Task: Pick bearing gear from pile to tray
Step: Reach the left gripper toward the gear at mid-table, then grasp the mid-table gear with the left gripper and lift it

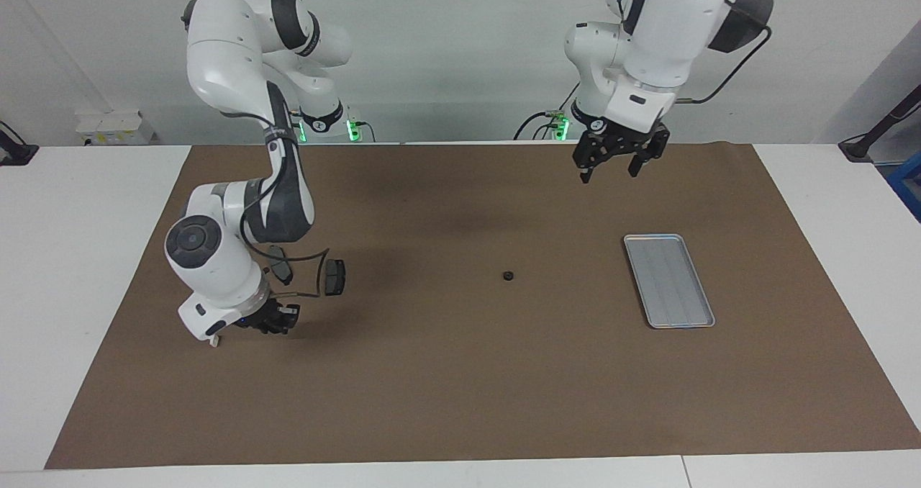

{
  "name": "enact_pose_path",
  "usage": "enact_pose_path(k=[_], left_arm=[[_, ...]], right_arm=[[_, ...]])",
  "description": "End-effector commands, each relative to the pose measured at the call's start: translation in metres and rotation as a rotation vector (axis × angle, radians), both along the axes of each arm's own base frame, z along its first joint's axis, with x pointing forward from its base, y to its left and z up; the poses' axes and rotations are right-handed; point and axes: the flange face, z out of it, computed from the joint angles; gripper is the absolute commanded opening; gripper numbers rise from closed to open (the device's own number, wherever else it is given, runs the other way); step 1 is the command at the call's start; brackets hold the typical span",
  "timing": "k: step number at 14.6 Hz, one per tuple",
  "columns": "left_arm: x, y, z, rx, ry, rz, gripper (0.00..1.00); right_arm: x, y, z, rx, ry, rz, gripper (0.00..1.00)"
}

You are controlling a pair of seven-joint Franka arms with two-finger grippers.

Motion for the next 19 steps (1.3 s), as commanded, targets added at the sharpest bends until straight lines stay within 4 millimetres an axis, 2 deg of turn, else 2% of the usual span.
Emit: enact_pose_path(k=[1,2,3,4,5,6,7,9,11,13,16,19], left_arm=[[0.016,-0.065,-0.074,-0.013,0.03,0.054,1.0],[0.02,-0.078,-0.096,-0.019,0.024,0.058,1.0],[0.024,-0.091,-0.121,-0.019,0.035,0.083,1.0],[0.022,-0.118,-0.153,-0.003,0.05,0.09,1.0],[0.023,-0.13,-0.177,0.014,0.04,0.091,1.0],[0.024,-0.133,-0.202,0.025,0.045,0.092,1.0],[0.024,-0.133,-0.213,0.024,0.046,0.093,1.0],[0.03,-0.134,-0.227,0.002,0.023,0.121,1.0],[0.03,-0.128,-0.244,0.017,0.042,0.128,0.95],[0.028,-0.127,-0.245,0.019,0.044,0.132,0.93],[0.019,-0.119,-0.265,0.005,0.028,0.159,0.85],[0.018,-0.116,-0.267,0.002,0.023,0.167,0.81]], right_arm=[[-0.018,0.06,0.037,-0.023,0.033,-0.113,0.0],[-0.023,0.087,0.045,-0.007,0.038,-0.138,0.0],[-0.026,0.098,0.047,0.009,0.053,-0.154,0.0],[-0.028,0.102,0.048,0.023,0.062,-0.165,0.0],[-0.031,0.105,0.055,0.026,0.059,-0.173,0.0],[-0.032,0.108,0.057,0.025,0.06,-0.181,0.0],[-0.035,0.114,0.059,0.024,0.06,-0.182,0.0],[-0.035,0.117,0.06,0.024,0.059,-0.181,0.0],[-0.035,0.115,0.061,0.024,0.057,-0.184,0.0],[-0.035,0.116,0.061,0.024,0.057,-0.182,0.0],[-0.035,0.115,0.061,0.024,0.055,-0.184,0.0],[-0.035,0.114,0.061,0.024,0.055,-0.185,0.0]])
